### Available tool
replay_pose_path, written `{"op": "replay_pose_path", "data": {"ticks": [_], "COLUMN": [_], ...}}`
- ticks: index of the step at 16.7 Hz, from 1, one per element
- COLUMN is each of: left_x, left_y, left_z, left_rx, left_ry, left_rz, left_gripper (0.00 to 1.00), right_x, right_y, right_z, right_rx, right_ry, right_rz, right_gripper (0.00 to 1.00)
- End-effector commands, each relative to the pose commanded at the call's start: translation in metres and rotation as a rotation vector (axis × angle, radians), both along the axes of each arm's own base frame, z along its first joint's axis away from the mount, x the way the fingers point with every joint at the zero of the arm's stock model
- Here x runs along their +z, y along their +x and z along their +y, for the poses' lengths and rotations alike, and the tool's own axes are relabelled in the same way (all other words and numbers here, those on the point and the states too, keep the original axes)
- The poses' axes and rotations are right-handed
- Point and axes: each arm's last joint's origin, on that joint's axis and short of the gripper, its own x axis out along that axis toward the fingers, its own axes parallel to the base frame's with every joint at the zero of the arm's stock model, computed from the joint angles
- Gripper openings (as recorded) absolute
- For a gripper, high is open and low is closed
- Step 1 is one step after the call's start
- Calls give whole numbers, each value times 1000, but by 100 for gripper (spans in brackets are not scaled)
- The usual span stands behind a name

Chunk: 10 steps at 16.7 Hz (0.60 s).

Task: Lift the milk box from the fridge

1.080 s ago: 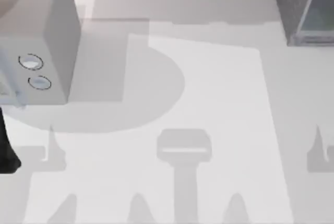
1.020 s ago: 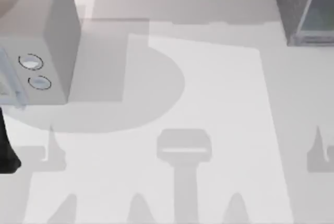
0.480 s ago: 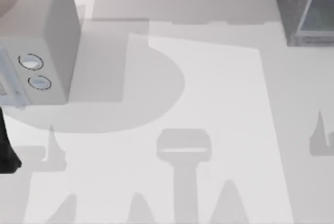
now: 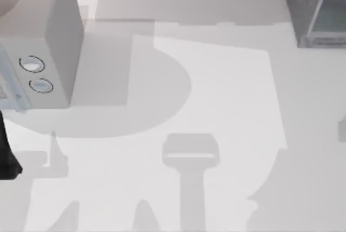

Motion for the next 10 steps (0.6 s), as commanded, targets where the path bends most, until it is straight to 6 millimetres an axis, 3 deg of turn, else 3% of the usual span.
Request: {"op": "replay_pose_path", "data": {"ticks": [5, 10], "left_x": [0, 0], "left_y": [0, 0], "left_z": [0, 0], "left_rx": [0, 0], "left_ry": [0, 0], "left_rz": [0, 0], "left_gripper": [100, 100], "right_x": [-28, -42], "right_y": [16, 20], "right_z": [-28, -45], "right_rx": [3, 5], "right_ry": [6, -11], "right_rz": [2, -31], "right_gripper": [100, 100]}}
